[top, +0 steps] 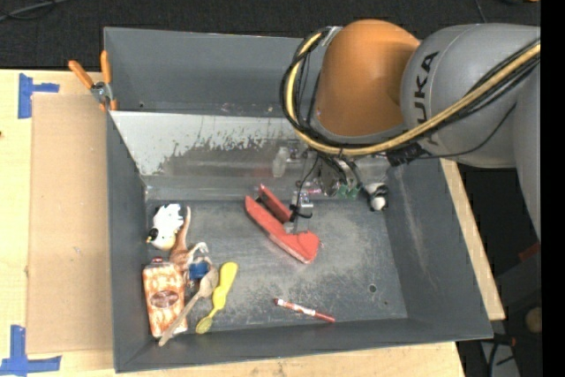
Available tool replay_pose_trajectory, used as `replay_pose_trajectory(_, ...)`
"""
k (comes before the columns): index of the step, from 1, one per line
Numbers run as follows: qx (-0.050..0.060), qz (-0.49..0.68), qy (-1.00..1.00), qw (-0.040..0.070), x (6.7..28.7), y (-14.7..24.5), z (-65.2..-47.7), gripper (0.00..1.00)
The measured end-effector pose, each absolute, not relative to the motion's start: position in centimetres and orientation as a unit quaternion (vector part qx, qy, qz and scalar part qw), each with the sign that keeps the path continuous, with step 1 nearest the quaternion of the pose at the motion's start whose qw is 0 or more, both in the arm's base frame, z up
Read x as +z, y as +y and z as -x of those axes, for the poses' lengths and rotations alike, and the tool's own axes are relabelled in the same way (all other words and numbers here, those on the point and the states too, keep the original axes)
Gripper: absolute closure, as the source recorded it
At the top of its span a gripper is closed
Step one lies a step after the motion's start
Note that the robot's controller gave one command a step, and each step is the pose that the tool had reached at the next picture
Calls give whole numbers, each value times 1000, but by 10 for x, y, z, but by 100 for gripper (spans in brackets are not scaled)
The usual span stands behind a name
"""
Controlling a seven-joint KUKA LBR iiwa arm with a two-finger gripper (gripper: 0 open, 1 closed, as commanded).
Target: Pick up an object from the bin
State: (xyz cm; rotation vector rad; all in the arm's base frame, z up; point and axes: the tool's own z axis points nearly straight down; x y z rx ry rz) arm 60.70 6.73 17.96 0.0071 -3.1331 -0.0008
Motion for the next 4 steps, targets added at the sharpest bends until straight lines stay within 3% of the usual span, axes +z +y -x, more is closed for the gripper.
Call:
replay_pose_trajectory(1, 0, -1, -1000, 0, 185, 67, -609, 0)
replay_pose_trajectory(2, -1, 54, -999, 2, 132, 52, -584, 0)
replay_pose_trajectory(3, -1, 42, -999, 2, 101, 52, -577, 0)
replay_pose_trajectory(4, -2, 61, -998, -1, 91, 45, -580, 0)
